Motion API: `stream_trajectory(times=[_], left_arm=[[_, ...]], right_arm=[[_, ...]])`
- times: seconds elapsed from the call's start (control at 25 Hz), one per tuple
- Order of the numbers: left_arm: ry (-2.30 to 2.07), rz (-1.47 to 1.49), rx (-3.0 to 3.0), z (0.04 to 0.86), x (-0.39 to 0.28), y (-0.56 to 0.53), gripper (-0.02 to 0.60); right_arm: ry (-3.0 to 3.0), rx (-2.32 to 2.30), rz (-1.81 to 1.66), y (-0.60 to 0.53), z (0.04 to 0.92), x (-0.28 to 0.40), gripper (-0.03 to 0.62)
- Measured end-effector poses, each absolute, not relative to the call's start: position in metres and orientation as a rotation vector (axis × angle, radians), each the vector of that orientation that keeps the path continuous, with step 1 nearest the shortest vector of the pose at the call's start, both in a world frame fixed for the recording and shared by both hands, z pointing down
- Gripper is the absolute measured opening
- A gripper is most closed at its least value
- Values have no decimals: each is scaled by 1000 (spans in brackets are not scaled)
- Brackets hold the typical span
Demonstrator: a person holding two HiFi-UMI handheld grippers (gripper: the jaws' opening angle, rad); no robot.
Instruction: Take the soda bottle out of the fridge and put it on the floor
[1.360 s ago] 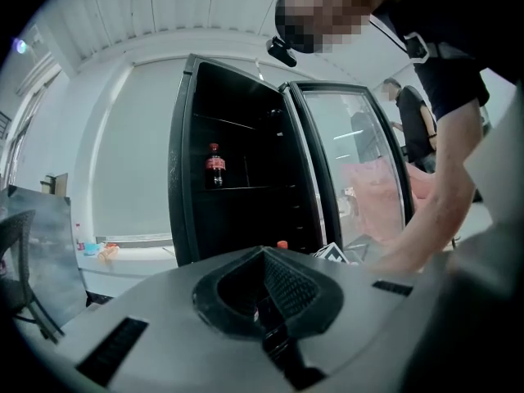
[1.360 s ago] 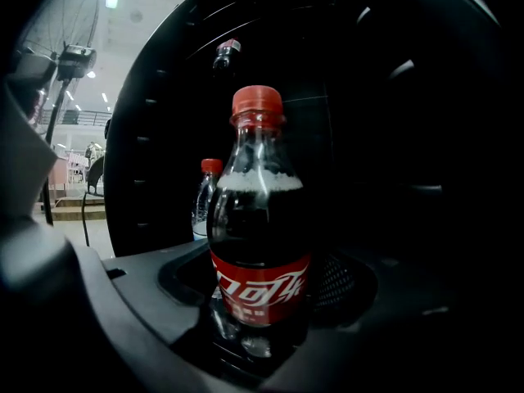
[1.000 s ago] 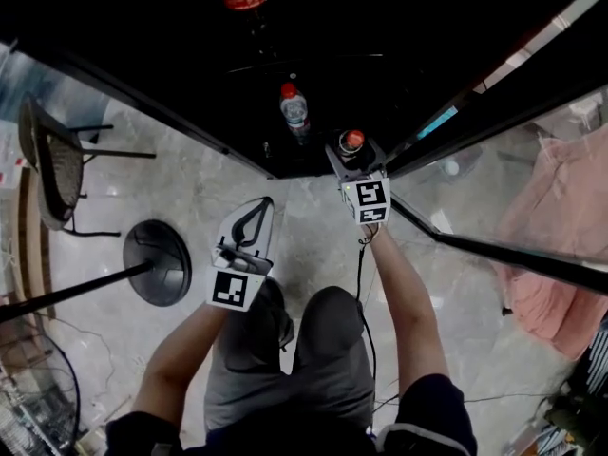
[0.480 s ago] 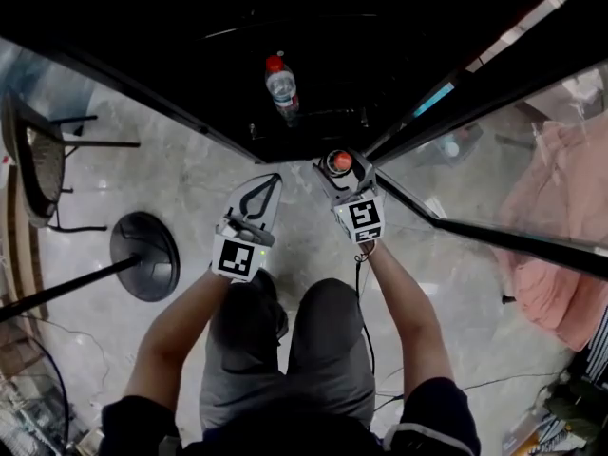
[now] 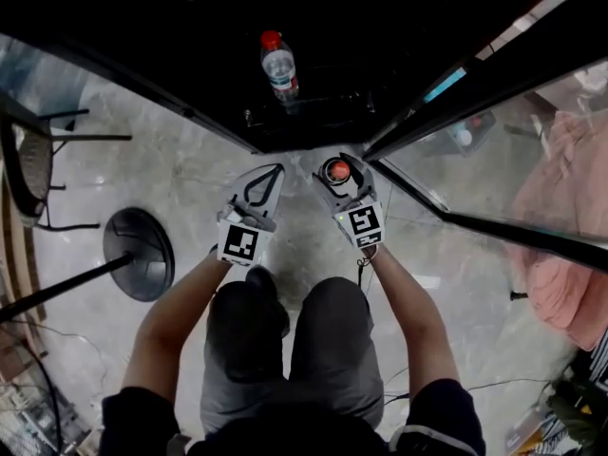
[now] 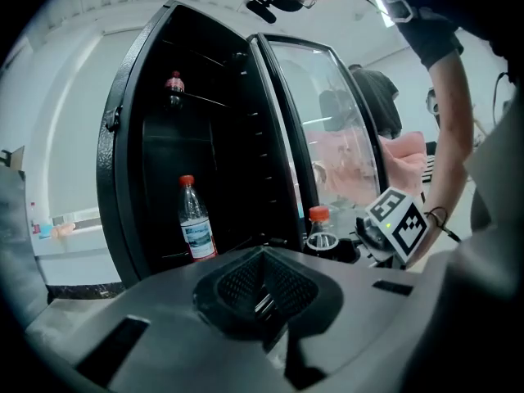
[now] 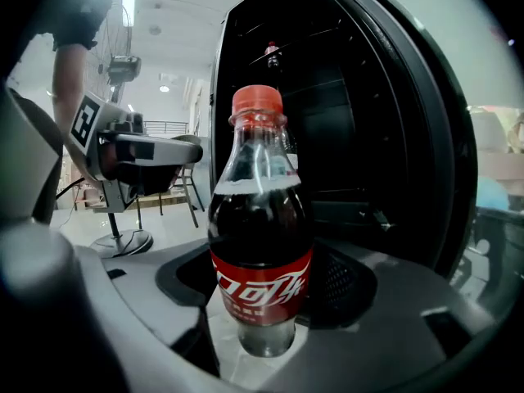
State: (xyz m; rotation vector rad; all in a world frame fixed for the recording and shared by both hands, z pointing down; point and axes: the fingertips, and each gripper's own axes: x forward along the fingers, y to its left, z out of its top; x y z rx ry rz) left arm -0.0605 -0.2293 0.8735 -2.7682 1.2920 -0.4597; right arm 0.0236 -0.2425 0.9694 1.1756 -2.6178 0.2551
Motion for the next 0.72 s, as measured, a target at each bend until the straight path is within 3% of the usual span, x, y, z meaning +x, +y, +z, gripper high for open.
stream_trajectory(times=[0.72], left_arm=[[1202,-465,-2803,949,-55,-221,21]], right_arm=[[-2557,1116,286,-221,1075,19,319]])
